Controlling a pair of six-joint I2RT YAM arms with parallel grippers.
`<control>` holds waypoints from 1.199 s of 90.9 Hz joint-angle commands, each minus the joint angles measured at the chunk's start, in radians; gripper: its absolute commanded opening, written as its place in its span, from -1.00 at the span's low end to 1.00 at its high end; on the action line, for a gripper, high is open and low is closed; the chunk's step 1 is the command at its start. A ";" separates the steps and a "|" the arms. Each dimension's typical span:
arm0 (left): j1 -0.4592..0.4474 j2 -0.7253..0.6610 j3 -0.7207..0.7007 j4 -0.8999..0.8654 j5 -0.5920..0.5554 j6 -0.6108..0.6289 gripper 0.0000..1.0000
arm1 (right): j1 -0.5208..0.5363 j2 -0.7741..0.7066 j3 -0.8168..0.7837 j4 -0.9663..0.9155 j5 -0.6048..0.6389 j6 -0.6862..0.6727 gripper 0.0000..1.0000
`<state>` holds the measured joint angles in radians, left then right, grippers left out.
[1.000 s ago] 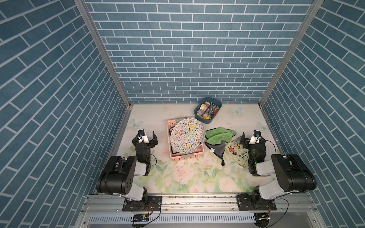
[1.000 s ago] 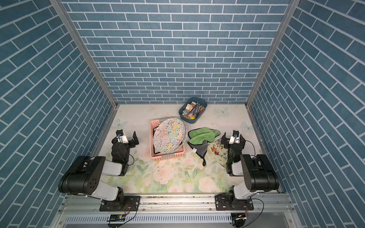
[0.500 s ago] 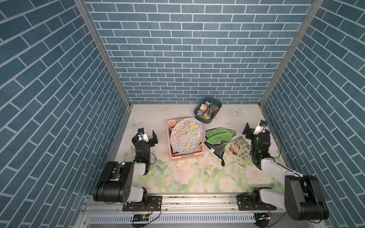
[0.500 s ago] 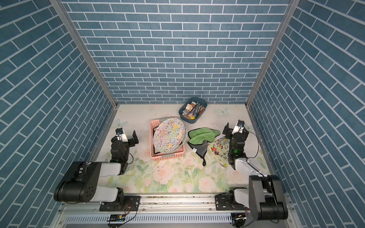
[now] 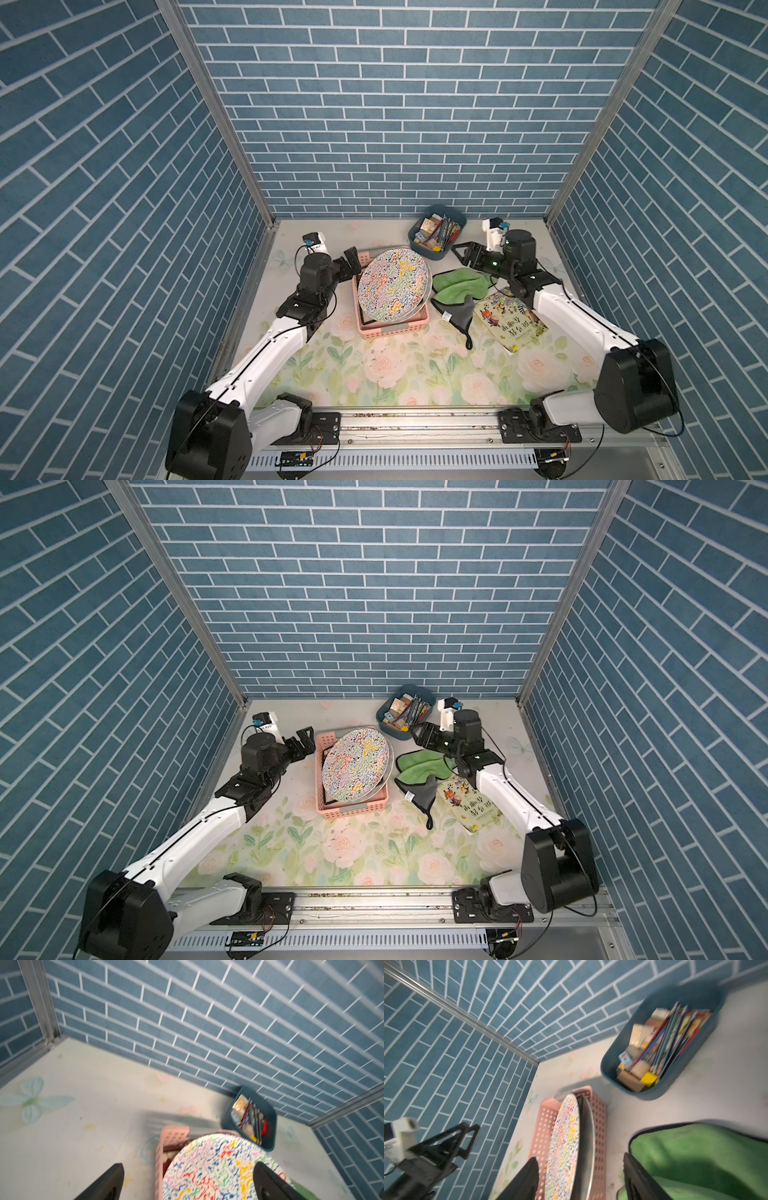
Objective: Wipe the wet plate dry
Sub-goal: Pick up the plate from the bin.
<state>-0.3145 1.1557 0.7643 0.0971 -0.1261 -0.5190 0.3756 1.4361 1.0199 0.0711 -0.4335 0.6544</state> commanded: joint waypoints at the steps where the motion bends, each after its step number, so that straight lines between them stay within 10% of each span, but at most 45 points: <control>1: -0.003 -0.005 -0.008 -0.134 -0.012 -0.032 1.00 | 0.062 0.096 0.080 -0.083 -0.025 0.006 0.16; 43: -0.003 0.044 -0.006 -0.172 0.020 -0.067 1.00 | 0.186 0.337 0.248 -0.154 0.029 -0.044 0.15; 60: -0.003 0.061 -0.032 -0.134 0.060 -0.080 1.00 | 0.209 0.342 0.253 -0.083 -0.049 -0.019 -0.31; 81: -0.003 0.025 -0.091 -0.088 0.069 -0.115 1.00 | 0.252 0.385 0.246 -0.011 -0.072 0.029 -0.43; 95: -0.012 -0.026 -0.093 -0.116 0.072 -0.142 1.00 | 0.249 0.341 0.311 -0.032 -0.027 -0.016 -1.00; 109: -0.074 -0.092 -0.056 -0.175 0.045 -0.168 1.00 | 0.210 0.236 0.356 -0.043 -0.001 -0.031 -1.00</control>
<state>-0.3424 1.1114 0.6701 -0.0280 -0.0628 -0.6586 0.6075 1.7962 1.3167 -0.0216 -0.4358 0.6456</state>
